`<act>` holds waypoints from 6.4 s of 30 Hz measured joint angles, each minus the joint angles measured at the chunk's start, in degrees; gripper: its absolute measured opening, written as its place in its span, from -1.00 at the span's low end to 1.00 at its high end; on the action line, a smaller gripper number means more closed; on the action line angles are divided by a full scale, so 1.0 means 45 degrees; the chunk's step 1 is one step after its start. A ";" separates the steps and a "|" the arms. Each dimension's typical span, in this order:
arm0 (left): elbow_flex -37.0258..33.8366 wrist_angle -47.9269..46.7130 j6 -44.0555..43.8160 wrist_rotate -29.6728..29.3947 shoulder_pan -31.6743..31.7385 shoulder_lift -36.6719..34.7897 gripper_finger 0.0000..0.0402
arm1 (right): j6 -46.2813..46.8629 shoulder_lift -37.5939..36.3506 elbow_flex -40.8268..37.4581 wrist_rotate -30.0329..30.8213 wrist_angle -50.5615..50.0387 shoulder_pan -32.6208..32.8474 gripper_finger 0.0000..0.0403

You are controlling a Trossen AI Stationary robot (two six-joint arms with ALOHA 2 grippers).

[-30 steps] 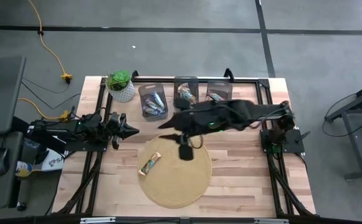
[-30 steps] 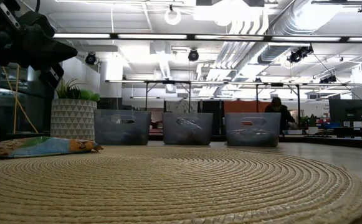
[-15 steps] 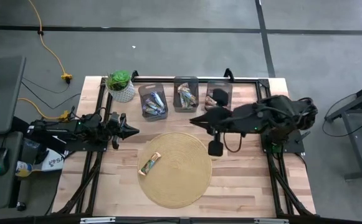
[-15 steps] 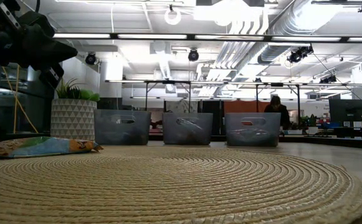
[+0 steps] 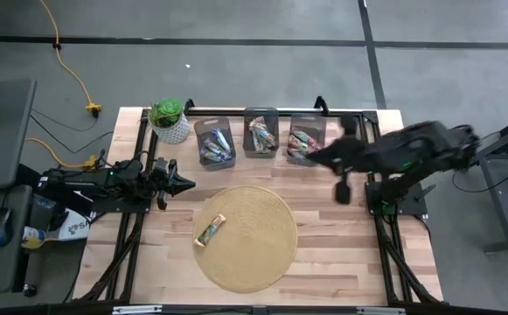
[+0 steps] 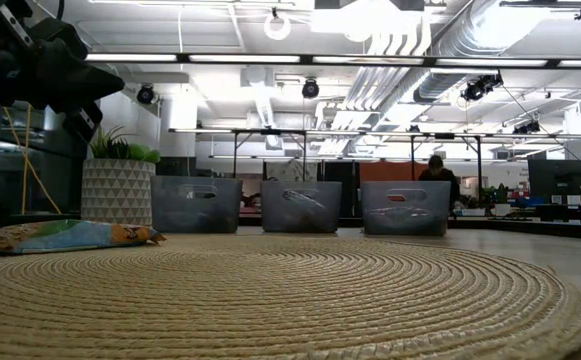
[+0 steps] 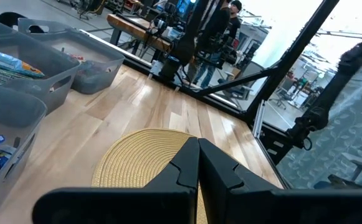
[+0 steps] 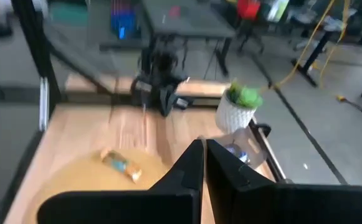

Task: Pick and place Granola Bars by type
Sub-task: Put the yellow granola bar into the center black bin

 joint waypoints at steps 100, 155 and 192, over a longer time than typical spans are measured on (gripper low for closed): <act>0.3990 -0.5078 0.2641 0.0470 0.0000 0.6376 -1.00 | 0.0424 -1.5501 -2.5290 -0.6285 1.3712 -0.5212 -1.00; 1.2609 -1.0014 -1.0369 -0.0514 -0.4755 1.8963 0.12 | 0.0431 -1.5501 -2.5280 -0.6296 1.3712 -0.5212 -1.00; 1.2626 -0.8549 -1.2095 -0.0212 -0.4743 2.2284 -0.17 | 0.0428 -1.5505 -2.5280 -0.6296 1.3712 -0.5210 -1.00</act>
